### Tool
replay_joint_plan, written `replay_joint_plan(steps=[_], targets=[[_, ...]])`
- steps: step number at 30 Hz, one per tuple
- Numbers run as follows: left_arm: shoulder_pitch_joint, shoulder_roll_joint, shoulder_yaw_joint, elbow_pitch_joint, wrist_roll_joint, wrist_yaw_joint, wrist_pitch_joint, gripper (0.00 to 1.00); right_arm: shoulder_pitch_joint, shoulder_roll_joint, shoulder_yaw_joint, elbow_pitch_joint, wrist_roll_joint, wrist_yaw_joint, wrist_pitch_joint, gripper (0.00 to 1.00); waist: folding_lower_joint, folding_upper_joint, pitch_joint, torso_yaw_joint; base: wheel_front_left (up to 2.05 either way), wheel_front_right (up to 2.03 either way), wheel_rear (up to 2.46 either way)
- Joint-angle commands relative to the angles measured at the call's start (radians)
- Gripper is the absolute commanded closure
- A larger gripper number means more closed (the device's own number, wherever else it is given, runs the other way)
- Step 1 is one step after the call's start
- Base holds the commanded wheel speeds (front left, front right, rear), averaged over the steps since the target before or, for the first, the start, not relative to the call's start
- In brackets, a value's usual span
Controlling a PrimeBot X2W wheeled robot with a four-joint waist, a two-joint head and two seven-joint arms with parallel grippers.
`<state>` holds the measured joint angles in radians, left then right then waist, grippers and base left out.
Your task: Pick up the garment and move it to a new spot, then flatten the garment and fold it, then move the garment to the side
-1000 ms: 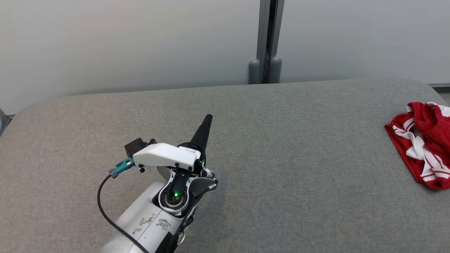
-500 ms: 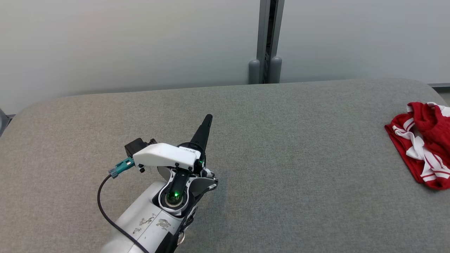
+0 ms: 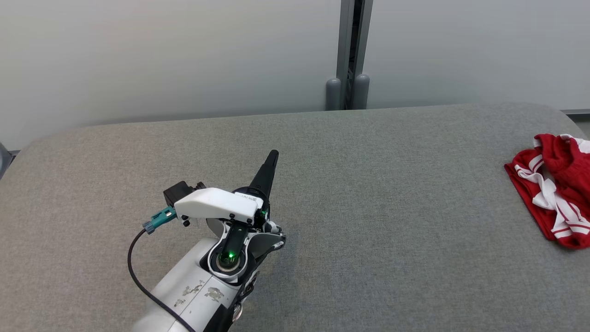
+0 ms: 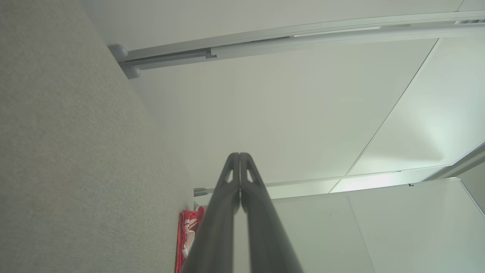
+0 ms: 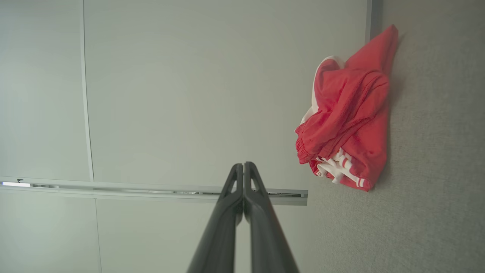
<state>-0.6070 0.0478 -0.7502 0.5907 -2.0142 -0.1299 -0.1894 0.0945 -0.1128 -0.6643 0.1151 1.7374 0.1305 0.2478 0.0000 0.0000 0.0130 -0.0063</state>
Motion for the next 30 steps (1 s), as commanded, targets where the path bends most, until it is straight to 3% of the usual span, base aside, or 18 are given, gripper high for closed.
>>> replay_joint_plan(steps=[1, 30], targets=[[-0.012, 0.004, 0.001, 0.001, -0.003, -0.005, 0.003, 1.00, 0.013, -0.009, 0.002, -0.003, 0.003, 0.000, 0.001, 1.00, 0.0000, 0.0000, 0.000, 0.000, 0.00, 0.00, 0.00], [-0.012, 0.004, 0.001, 0.001, -0.003, -0.005, 0.003, 1.00, 0.015, -0.012, 0.007, -0.004, 0.008, 0.000, -0.006, 1.00, 0.0000, 0.0000, 0.000, 0.000, 0.00, 0.00, 0.00]])
